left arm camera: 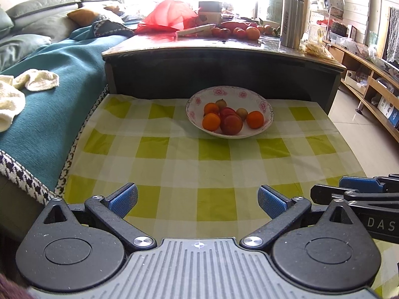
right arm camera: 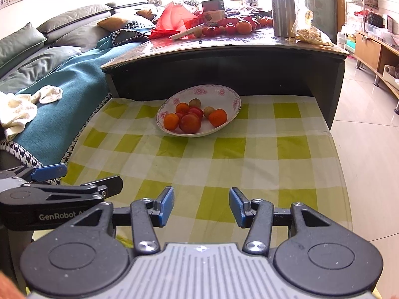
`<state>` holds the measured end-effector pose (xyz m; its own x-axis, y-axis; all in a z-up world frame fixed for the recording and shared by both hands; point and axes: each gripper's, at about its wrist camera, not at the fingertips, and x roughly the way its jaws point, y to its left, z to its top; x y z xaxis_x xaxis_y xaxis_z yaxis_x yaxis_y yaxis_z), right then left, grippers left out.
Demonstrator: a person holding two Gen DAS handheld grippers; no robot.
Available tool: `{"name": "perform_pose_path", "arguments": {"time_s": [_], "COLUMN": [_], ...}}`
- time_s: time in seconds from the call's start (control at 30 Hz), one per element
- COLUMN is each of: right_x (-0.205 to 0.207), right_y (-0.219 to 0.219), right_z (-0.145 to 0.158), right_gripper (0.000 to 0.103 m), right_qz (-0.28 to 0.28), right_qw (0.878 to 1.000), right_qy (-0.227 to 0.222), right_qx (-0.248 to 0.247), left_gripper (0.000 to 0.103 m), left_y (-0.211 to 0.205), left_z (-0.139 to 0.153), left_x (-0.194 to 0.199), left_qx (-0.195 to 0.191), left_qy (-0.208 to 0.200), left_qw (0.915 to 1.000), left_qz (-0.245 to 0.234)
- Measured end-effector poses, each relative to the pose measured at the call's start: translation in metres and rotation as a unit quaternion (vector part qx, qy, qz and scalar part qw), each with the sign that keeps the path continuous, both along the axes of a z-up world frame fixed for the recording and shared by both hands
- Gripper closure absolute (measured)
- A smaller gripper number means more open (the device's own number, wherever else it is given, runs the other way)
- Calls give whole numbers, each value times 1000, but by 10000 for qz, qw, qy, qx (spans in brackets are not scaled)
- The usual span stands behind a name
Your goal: Organize fruits
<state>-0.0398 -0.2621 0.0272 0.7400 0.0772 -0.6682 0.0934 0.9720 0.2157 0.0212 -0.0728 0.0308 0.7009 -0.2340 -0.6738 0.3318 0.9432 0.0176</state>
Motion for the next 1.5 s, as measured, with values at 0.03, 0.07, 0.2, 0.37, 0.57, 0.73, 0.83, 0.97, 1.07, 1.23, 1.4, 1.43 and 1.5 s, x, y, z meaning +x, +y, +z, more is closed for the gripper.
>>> {"name": "perform_pose_path", "arguments": {"time_s": [0.03,0.07,0.2,0.37,0.57,0.73,0.83,0.97,1.07,1.23,1.4,1.43,1.5], "right_x": [0,-1,0,1,1,2,2,2,4,5,6,6,7], "right_y": [1,2,3,2,2,5,5,6,6,8,8,8,8], "right_z": [-1,-1,-4,-8,-10,-14,-16,-17,-19,-22,-24,-24,-25], "right_gripper": [52,52,52,52,52,52,52,52,52,52,52,52,52], "right_qz": [13,27,38,-14,1,29,43,54,59,62,68,69,75], "right_qw": [10000,10000,10000,9999,9998,9997,9996,9995,9994,9991,9990,9989,9988], "right_qy": [9,19,62,143,185,257,287,305,349,418,450,459,472], "right_qx": [-8,-23,-64,-88,-47,-46,-38,-38,-19,-33,-39,-41,-43], "left_gripper": [0,0,0,0,0,0,0,0,0,0,0,0,0], "left_y": [0,0,0,-1,0,1,1,2,2,2,3,3,2], "left_z": [0,0,-2,-7,-11,-13,-15,-17,-18,-21,-22,-23,-23], "left_x": [-1,-2,-4,-4,-3,-2,-2,-2,-1,-1,-1,-1,-1], "left_qx": [17,32,32,64,129,164,191,204,240,255,278,283,295], "left_qy": [-9,-22,-31,45,96,140,148,181,204,264,310,313,303], "left_qw": [10000,10000,10000,10000,9999,9998,9997,9996,9995,9993,9991,9991,9990], "left_qz": [14,26,32,5,21,34,50,64,75,82,104,104,106]}}
